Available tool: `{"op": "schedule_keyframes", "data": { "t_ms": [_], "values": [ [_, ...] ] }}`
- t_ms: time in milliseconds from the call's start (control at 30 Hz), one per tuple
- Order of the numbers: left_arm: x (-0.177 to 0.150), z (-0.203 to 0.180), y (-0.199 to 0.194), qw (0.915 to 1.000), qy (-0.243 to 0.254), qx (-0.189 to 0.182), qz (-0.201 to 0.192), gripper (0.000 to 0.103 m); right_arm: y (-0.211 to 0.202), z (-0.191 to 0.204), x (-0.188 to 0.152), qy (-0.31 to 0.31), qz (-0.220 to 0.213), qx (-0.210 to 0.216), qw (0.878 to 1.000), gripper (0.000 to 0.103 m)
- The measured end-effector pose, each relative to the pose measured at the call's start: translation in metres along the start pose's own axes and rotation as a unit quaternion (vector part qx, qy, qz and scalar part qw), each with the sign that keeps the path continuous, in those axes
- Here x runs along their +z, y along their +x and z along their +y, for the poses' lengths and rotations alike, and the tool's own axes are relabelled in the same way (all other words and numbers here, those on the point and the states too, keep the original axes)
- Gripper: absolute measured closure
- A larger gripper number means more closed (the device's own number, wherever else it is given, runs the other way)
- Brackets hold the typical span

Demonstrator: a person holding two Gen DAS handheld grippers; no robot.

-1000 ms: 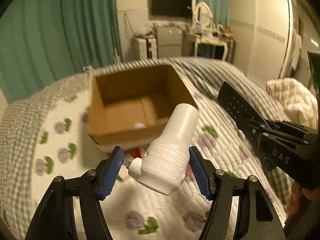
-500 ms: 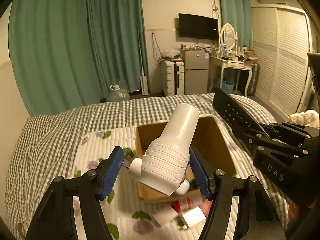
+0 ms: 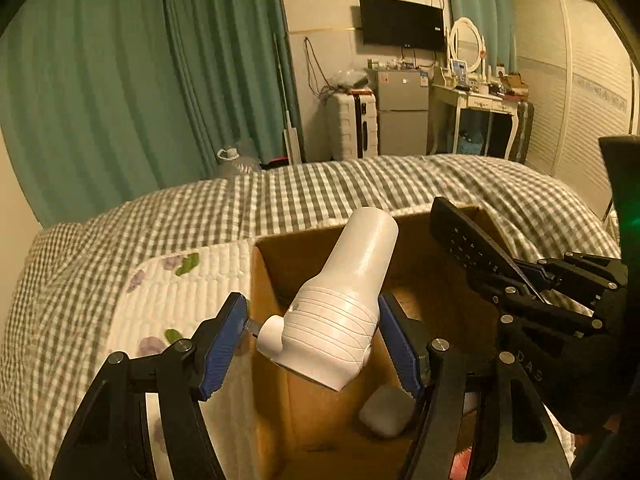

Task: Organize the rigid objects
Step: 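Lower the spray bottle and remote into the box and open both grippers, then grasp the pink Romantic Rose card with the right gripper and lift it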

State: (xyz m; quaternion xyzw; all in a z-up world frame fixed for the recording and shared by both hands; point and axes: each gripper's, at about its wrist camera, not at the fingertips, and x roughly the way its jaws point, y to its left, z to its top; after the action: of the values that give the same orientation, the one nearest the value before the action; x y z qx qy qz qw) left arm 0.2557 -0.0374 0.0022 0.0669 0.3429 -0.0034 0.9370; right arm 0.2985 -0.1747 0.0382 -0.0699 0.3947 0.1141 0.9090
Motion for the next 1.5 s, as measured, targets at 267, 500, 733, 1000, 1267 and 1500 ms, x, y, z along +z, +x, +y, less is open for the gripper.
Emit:
{"op": "schedule_keyframes", "data": {
  "t_ms": [267, 500, 733, 1000, 1267, 1500],
  "values": [
    [-0.011, -0.009, 0.009, 0.9997, 0.001, -0.013, 0.023, 0.032, 0.012, -0.014, -0.007, 0.024, 0.0, 0.036, 0.999, 0.079],
    [0.008, -0.014, -0.048, 0.9999, -0.009, -0.004, 0.008, 0.025, -0.053, -0.033, 0.011, 0.035, -0.042, 0.018, 0.998, 0.051],
    [0.019, -0.01, -0.146, 0.9991, -0.018, 0.002, -0.038, 0.02, -0.157, -0.041, 0.028, 0.013, -0.088, -0.003, 0.996, 0.027],
    [0.003, 0.001, -0.238, 0.9965, -0.043, 0.01, -0.07, 0.015, -0.256, -0.031, 0.012, -0.03, -0.114, 0.008, 0.993, 0.0],
    [-0.045, 0.009, -0.218, 0.9917, -0.119, 0.021, -0.044, 0.013, -0.236, -0.016, -0.037, -0.069, -0.069, 0.022, 0.995, 0.0],
    [-0.102, -0.006, -0.136, 0.9926, -0.113, 0.021, 0.037, 0.013, -0.131, -0.003, -0.098, -0.09, 0.021, 0.056, 0.994, 0.0]
  ]
}}
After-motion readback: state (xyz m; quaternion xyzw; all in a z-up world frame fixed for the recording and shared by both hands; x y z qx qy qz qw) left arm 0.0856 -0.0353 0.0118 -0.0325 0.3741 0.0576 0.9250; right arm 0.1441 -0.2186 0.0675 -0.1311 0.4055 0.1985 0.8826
